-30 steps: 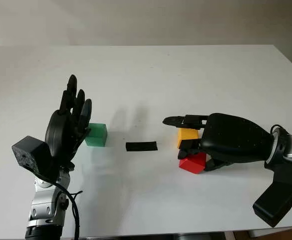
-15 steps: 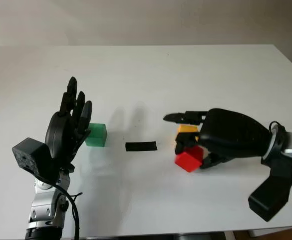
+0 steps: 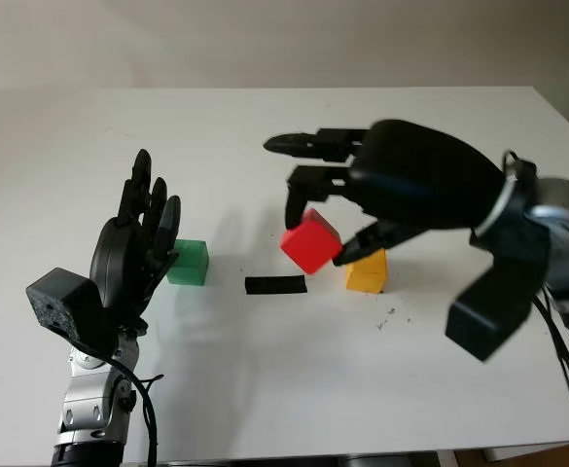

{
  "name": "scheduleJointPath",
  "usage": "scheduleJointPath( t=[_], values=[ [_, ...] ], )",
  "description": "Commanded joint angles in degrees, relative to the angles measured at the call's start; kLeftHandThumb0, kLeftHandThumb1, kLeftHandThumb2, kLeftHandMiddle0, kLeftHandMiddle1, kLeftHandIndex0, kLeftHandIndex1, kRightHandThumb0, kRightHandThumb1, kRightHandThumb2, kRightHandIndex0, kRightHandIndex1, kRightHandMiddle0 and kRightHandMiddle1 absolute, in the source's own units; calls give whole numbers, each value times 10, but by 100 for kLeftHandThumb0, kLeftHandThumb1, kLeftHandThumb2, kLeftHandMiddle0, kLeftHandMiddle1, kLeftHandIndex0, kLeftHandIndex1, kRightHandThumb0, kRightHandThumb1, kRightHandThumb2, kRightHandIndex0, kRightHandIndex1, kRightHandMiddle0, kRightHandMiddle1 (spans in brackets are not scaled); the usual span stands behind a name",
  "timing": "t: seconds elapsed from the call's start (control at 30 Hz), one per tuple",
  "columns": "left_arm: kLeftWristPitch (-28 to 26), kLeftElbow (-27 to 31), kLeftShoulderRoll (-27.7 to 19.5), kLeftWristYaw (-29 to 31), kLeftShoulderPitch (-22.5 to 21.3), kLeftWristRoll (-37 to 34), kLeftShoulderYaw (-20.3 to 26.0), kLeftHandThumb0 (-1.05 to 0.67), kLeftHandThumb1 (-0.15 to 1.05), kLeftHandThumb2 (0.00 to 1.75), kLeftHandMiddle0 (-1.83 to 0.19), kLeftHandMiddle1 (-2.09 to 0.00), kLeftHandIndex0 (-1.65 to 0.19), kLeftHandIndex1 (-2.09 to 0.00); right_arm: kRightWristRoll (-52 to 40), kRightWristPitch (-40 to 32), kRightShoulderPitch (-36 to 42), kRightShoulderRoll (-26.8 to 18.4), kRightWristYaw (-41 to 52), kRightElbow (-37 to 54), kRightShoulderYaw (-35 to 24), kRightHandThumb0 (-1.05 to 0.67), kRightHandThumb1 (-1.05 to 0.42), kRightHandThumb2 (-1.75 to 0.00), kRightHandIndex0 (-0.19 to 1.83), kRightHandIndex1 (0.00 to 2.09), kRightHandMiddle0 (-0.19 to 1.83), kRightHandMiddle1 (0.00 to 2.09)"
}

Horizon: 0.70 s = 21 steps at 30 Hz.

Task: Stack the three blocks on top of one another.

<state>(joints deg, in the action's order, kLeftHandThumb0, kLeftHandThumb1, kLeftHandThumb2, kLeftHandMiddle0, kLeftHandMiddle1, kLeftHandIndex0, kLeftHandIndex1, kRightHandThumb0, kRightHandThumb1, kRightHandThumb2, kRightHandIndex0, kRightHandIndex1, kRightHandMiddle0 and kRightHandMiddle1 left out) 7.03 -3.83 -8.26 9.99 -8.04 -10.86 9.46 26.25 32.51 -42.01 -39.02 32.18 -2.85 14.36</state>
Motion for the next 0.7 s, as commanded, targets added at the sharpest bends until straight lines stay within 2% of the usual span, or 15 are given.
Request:
scheduleJointPath(
  t=[0.0, 0.23, 0.47, 0.67],
  values=[
    [7, 7, 2, -2, 1, 4, -2, -60, 105, 50, 6, -5, 8, -6, 14, -14, -28, 10, 14, -12, 16, -45, -96, -6, 24, 4, 47, 131],
    [9, 14, 5, -8, 8, 5, -3, -60, 105, 50, 7, -6, 8, -5, 87, 21, -50, 41, -36, -98, 55, -43, -97, -5, 25, 5, 45, 132],
    [9, 14, 8, -11, 10, 4, -5, -61, 105, 50, 7, -5, 9, -5, 112, 63, -60, 65, -83, -177, 84, -42, -97, -5, 24, 5, 43, 135],
    [9, 14, 10, -10, 12, 3, -6, -60, 105, 51, 7, -5, 9, -5, 157, 82, -58, 77, -117, -205, 113, -38, -96, -5, 27, 6, 44, 135]
  ],
)
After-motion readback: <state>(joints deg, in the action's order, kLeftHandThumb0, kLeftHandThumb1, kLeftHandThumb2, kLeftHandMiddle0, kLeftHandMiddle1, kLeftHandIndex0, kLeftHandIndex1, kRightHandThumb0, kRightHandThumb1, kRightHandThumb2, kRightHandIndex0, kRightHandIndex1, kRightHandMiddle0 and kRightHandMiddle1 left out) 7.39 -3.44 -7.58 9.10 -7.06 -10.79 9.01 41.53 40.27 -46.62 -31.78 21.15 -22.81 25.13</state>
